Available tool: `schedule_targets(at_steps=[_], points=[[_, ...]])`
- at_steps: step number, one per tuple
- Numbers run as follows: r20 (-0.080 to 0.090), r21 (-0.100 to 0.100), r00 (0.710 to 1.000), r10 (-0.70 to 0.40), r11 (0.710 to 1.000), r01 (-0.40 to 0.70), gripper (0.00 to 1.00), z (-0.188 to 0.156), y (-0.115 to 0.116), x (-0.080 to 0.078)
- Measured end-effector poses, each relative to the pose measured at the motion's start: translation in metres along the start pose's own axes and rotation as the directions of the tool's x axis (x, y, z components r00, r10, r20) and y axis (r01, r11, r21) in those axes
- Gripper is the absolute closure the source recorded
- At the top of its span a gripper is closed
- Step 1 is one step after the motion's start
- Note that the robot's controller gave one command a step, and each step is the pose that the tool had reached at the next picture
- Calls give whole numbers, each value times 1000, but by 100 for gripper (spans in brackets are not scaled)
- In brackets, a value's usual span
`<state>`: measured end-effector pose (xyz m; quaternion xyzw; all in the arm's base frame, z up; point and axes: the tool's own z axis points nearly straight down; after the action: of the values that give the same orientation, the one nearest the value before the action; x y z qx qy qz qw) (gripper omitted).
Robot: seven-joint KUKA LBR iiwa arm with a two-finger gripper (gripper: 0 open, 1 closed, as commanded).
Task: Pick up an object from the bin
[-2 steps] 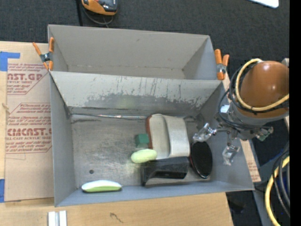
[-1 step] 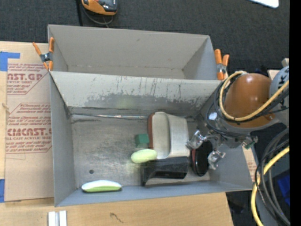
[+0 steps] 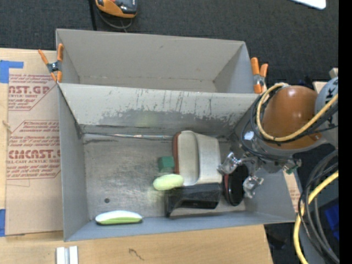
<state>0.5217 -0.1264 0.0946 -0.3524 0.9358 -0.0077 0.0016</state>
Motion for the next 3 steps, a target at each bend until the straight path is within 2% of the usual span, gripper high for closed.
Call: schedule_targets(at_steps=[1, 3], points=[[6, 0, 1000, 1, 1000, -1, 100, -1, 1, 0], [6, 0, 1000, 2, 1000, -2, 100, -1, 1, 0]])
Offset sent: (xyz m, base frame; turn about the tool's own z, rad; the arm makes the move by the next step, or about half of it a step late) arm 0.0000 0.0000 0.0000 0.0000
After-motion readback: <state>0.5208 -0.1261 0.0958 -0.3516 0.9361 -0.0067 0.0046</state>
